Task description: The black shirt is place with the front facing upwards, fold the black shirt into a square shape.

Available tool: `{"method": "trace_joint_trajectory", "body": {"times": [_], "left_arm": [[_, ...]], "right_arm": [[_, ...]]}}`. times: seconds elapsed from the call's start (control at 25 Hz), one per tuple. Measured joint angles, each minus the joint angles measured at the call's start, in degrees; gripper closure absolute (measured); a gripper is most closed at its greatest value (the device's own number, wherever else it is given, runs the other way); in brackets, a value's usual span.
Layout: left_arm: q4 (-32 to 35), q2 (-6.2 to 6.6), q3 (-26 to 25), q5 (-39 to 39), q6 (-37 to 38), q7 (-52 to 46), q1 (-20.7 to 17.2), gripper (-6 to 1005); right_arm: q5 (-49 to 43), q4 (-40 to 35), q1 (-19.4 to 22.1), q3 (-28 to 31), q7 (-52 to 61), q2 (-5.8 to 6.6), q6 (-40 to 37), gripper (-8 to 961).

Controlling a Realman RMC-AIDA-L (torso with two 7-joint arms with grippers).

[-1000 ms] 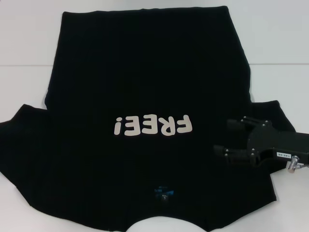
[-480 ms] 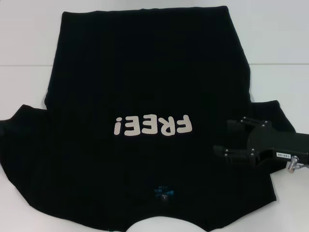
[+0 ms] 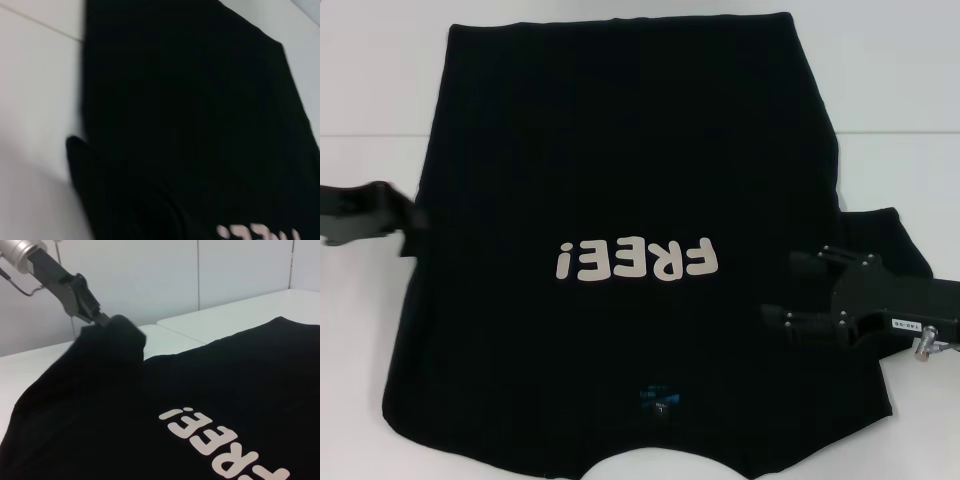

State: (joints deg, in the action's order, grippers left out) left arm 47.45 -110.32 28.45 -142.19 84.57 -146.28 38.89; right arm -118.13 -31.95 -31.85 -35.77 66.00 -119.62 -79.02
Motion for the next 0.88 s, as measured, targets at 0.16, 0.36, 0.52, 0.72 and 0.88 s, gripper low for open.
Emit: {"method": "trace_joint_trajectory", "body": {"times": [0.16, 0.36, 0.52, 0.72, 0.88], "left_arm": [[-0.2, -2.66, 2.2, 0.1, -1.7, 0.1, 1.6, 955], [-1.6, -5.22, 5.0, 0.7, -4.4, 1.5, 2.2, 954], [-5.0, -5.58, 4.8, 4.3, -4.1, 2.7, 2.3, 949], [-16.1, -1.23, 4.3, 16.4, -0.7, 11.1, 2.0, 898], [-17.0, -0.55, 2.3, 24.6, 6.6, 27.0, -1.1, 772]], "right_arm": [[0.0, 0.0, 0.1, -0.1, 0.0, 0.0, 0.0, 42], [0.0, 0.2, 0.1, 0.0, 0.0, 0.0, 0.0, 42], [0.0, 0.2, 0.1, 0.1, 0.0, 0.0, 0.1, 42], [0.3, 0.1, 0.1, 0.1, 1.3, 0.0, 0.4, 42], [0.4, -1.5, -0.1, 0.4, 11.1, 0.54, 0.6, 42]]}}
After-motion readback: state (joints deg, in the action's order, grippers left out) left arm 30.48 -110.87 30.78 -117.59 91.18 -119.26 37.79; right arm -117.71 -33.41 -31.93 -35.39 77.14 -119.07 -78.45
